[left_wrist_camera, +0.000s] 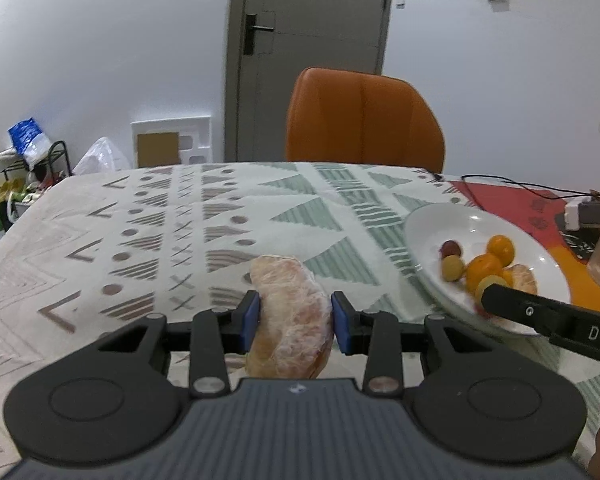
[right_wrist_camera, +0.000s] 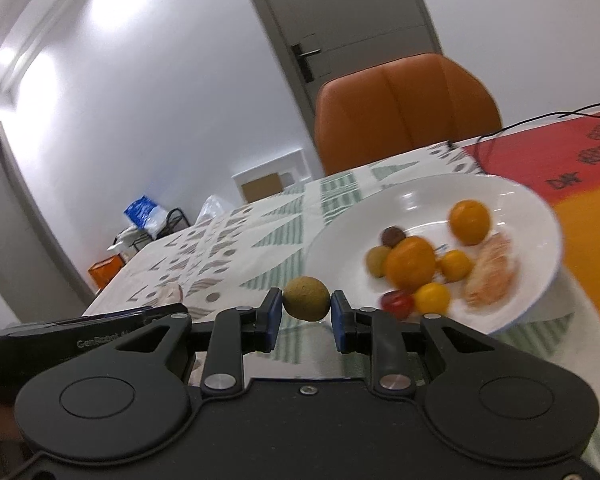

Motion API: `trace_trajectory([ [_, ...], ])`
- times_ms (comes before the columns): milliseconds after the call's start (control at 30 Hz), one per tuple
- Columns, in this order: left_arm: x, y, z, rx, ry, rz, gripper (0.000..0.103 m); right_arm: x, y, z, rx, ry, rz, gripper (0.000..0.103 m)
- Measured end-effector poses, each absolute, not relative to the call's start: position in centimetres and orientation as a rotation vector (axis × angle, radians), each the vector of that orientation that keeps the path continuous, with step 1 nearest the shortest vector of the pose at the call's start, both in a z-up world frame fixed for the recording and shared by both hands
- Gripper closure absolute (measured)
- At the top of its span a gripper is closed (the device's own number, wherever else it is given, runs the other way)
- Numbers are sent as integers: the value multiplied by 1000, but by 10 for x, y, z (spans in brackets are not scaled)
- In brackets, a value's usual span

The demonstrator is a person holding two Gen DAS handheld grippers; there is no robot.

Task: Organize fruits
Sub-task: 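Carry the pomelo segment and yellow-green fruit into the white bowl and open both grippers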

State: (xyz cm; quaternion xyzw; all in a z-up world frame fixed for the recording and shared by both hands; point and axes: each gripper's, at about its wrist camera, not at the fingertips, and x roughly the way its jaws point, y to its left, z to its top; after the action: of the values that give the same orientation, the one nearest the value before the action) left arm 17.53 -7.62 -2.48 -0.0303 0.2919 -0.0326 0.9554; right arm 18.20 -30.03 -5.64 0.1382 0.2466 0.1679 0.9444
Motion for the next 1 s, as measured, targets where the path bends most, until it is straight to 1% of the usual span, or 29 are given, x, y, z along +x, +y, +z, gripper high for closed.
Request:
trace_trajectory([
  [400, 186, -117, -14, -44, 561, -151, 66, 184, -340, -57, 314, 484, 261, 78],
  [767, 198, -142, -14, -27, 556, -197, 66, 189, -357, -57, 318, 471, 218, 78],
  [867, 201, -146, -14, -24, 557, -207, 66, 191, -359, -58, 317, 469, 200, 73],
  [1000, 207, -152, -15, -28, 563, -219, 66, 191, -363, -60, 312, 471, 196, 73],
])
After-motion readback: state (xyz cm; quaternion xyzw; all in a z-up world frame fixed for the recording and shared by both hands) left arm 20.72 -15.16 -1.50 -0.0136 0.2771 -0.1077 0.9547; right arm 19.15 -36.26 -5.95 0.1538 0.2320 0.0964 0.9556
